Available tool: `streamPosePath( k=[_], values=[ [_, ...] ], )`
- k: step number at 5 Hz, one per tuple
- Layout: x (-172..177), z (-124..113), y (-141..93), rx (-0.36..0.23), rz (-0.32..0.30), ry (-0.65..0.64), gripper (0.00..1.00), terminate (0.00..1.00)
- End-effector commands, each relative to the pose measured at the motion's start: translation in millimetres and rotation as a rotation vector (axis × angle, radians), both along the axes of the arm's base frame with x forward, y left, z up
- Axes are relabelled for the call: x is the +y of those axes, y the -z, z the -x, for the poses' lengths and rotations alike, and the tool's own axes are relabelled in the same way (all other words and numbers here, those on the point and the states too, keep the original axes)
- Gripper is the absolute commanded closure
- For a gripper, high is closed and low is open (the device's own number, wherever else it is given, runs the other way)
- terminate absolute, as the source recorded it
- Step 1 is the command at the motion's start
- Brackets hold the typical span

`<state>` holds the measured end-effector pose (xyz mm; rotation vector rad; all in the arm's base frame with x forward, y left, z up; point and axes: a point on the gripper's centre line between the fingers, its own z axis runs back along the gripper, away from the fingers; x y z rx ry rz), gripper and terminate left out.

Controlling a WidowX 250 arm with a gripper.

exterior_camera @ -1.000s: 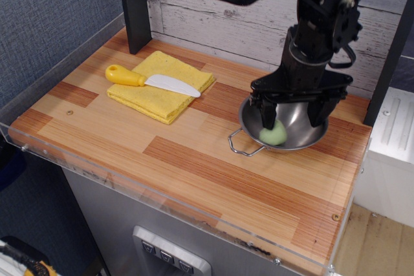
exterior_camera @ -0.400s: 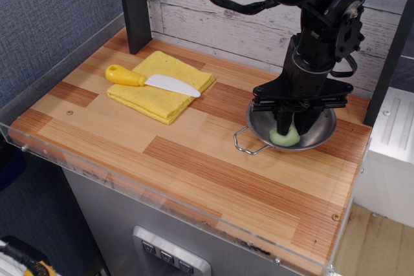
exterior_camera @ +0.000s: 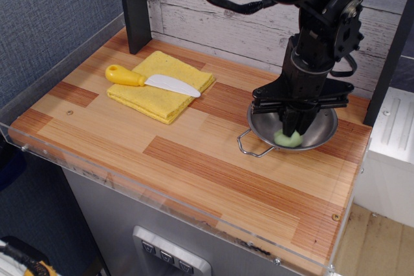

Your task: Move the pear and place bottom left of table

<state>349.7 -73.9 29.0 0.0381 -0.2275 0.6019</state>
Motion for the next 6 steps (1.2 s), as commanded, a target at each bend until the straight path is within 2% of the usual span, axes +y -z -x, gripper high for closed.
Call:
streamPosePath(
  k=[1,2,3,4,5,6],
  values=[
    [16.5,-13.0,-64.8,-0.132,0.025,-0.032,1.0,0.0],
    [30.8,-6.5,-90.1,-0.134,0.009,-0.027,1.0,0.0],
    [55.1,13.0,-113.3,-0.163,0.02,-0.085,1.0,0.0],
    [89.4,48.5,-127.0,-0.193,0.031,-0.164,1.0,0.0],
    [120.3,79.1,-124.1,-0.199,0.035,-0.234,1.0,0.0],
    [154.9,104.6,-117.0,-0.191,0.011,-0.3,1.0,0.0]
  ],
)
